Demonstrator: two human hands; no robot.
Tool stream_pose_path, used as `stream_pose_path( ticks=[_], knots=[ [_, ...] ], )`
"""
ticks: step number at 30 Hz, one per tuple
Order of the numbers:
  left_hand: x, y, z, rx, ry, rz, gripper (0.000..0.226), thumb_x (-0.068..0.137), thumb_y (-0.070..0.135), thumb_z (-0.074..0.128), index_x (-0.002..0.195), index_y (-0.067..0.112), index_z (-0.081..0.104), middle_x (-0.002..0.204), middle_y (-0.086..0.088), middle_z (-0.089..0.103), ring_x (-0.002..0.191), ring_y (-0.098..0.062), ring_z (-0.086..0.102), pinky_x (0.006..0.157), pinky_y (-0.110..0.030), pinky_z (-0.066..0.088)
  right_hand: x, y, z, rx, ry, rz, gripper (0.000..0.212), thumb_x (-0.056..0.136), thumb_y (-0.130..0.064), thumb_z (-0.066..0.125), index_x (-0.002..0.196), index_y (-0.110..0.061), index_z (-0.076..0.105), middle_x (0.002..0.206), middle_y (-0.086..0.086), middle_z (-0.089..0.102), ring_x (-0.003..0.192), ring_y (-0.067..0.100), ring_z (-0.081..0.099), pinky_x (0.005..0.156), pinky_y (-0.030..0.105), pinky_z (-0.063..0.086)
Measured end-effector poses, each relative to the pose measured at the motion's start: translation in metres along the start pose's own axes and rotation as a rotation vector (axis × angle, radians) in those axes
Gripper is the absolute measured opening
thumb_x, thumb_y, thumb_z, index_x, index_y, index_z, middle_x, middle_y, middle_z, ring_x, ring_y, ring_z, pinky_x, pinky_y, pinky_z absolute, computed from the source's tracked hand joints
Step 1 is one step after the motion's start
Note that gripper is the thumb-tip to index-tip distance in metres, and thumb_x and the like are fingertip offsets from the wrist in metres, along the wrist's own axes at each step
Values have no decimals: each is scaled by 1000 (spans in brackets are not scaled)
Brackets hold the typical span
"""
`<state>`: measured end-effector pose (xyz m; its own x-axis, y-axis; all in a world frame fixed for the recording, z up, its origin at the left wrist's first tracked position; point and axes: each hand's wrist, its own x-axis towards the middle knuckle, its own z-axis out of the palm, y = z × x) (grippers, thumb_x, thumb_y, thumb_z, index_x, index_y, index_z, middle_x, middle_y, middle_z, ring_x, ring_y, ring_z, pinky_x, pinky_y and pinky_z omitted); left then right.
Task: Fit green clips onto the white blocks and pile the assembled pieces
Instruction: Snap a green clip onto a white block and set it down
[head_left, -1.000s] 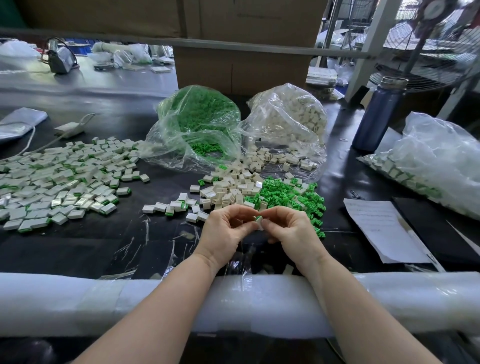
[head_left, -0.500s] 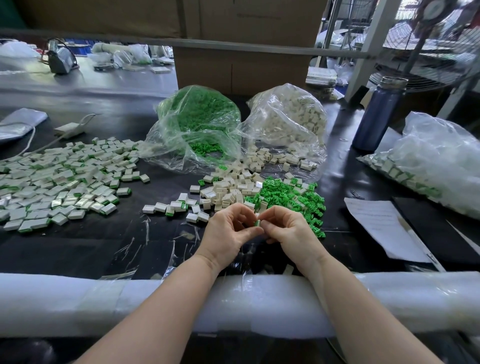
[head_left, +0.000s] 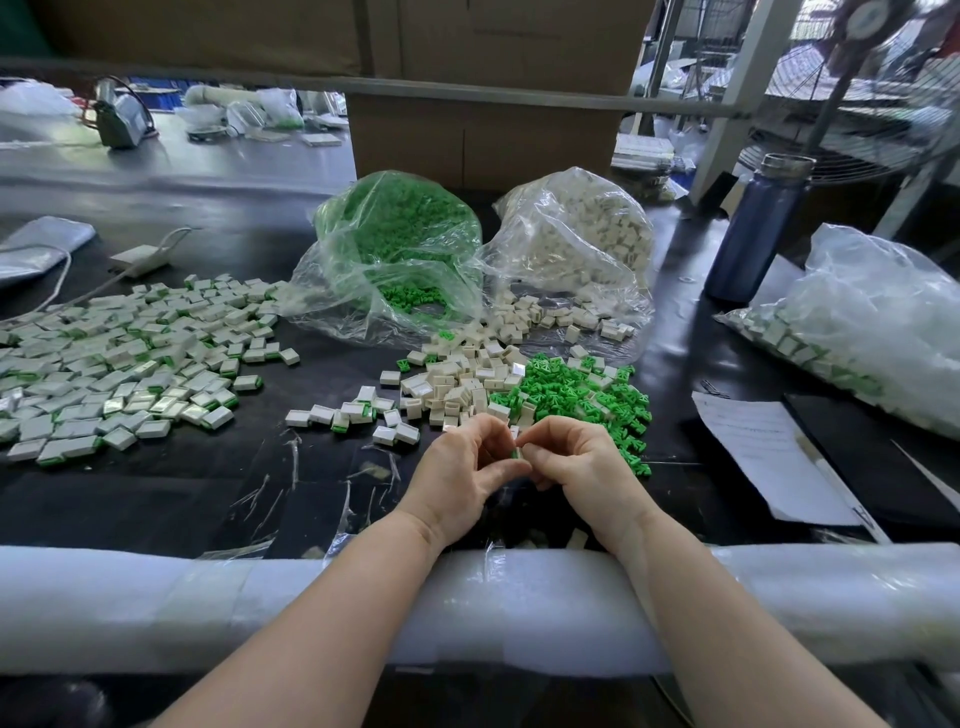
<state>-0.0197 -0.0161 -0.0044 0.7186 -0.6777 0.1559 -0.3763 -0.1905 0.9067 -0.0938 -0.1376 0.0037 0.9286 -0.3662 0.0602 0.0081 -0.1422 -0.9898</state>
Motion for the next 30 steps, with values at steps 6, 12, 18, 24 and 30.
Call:
stream_pose_path(
  ticks=[6,12,18,24,30],
  knots=[
    [0,2,0,-68,-8,-14,24,77,8,72,75,20,52,71,-1,52,61,-8,44,59,-13,40,0,1,-1,58,36,-21,18,85,10,56,77,-3,65,63,1,63,52,4,58,51,15,47],
    [-1,4,-2,-144,26,-16,21,78,4,71,80,18,56,75,0,57,66,-12,52,64,-20,48,0,1,-2,-4,80,-73,18,82,6,63,76,-10,68,67,-5,67,62,7,62,58,19,51],
    [-1,4,-5,-194,225,-37,22,83,2,63,87,23,60,81,-5,61,72,-20,57,69,-39,54,0,1,-1,-100,155,-94,15,80,-6,69,74,-20,67,73,-4,67,70,7,61,69,25,53],
    [3,-3,-12,38,584,-121,24,88,8,57,82,30,62,102,-8,64,84,-23,63,77,-36,54,2,4,-5,-283,394,-126,15,81,-9,68,72,-20,64,70,-6,64,66,6,57,64,16,48],
    [4,-8,-13,265,711,-213,21,92,5,50,106,8,65,117,-10,49,79,-14,45,70,-8,27,7,9,-14,-523,739,21,12,83,-11,62,87,-23,63,98,-2,64,101,21,55,92,37,37]
  ],
)
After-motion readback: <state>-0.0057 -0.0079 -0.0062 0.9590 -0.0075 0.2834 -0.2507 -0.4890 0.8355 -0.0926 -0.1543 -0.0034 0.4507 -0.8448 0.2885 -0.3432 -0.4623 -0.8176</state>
